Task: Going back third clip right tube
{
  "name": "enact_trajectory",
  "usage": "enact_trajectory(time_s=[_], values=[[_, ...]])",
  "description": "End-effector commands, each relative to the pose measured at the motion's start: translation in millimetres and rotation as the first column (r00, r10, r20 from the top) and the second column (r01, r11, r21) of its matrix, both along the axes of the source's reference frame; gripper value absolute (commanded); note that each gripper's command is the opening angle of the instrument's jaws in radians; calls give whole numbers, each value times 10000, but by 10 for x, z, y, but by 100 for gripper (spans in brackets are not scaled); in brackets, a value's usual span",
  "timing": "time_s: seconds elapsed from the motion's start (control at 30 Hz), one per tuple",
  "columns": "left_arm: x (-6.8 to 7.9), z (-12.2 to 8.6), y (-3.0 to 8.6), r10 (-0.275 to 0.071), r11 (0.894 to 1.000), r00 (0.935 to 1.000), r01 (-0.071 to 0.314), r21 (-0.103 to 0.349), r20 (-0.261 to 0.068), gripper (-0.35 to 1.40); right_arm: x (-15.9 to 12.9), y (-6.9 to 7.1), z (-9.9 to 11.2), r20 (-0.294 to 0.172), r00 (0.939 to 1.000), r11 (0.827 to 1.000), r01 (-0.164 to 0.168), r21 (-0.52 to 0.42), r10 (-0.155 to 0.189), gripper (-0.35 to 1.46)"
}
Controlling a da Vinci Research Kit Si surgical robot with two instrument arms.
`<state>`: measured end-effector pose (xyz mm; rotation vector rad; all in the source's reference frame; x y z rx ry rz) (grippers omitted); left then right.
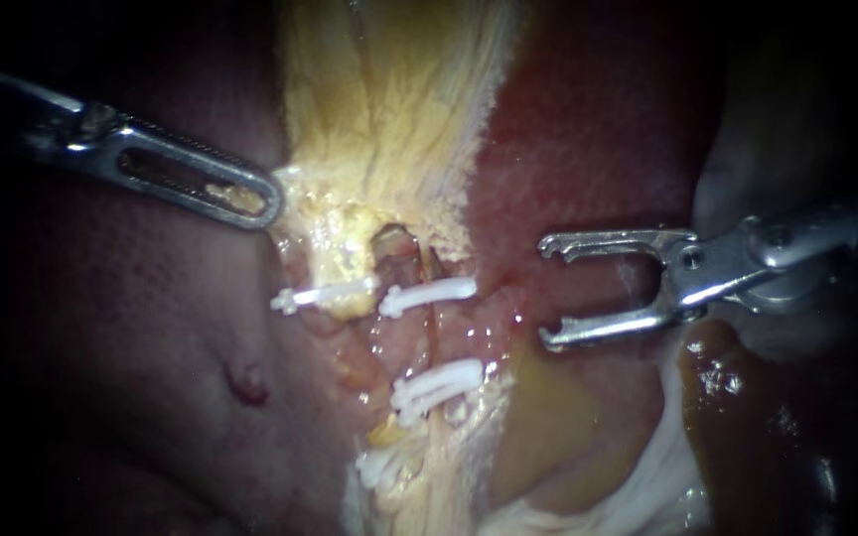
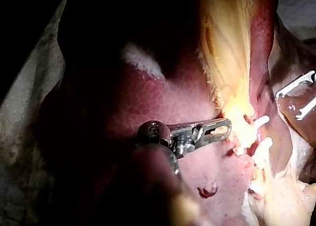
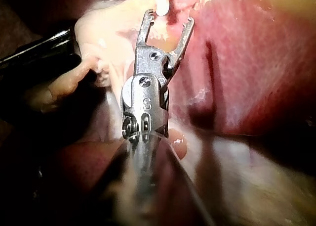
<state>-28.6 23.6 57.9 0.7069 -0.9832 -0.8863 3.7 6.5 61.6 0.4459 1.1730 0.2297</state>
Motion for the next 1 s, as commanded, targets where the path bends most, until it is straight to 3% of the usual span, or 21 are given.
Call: enact_trajectory(time_s=[0.03, 0.4, 0.53, 1.0], values=[[-3, 3, -2, -7, 10000, 10000, 7, -11, 14, -35, -2, 0, 0, -12, 10000, 10000, 28, -55, -28, 50], [-53, 45, -19, 349, 9994, 9994, -349, -31, -63, -35, -8, -2, -2, -21, 10000, 10000, 46, -54, -46, 50], [-64, 54, -23, 377, 9993, 9992, -378, -60, -98, -35, -7, -3, -3, -31, 10000, 9999, 63, -109, -63, 50], [-69, 55, -25, 368, 9993, 9993, -369, -74, -108, -35, -7, -2, -6, -40, 10000, 9999, 76, -154, -77, 50]])
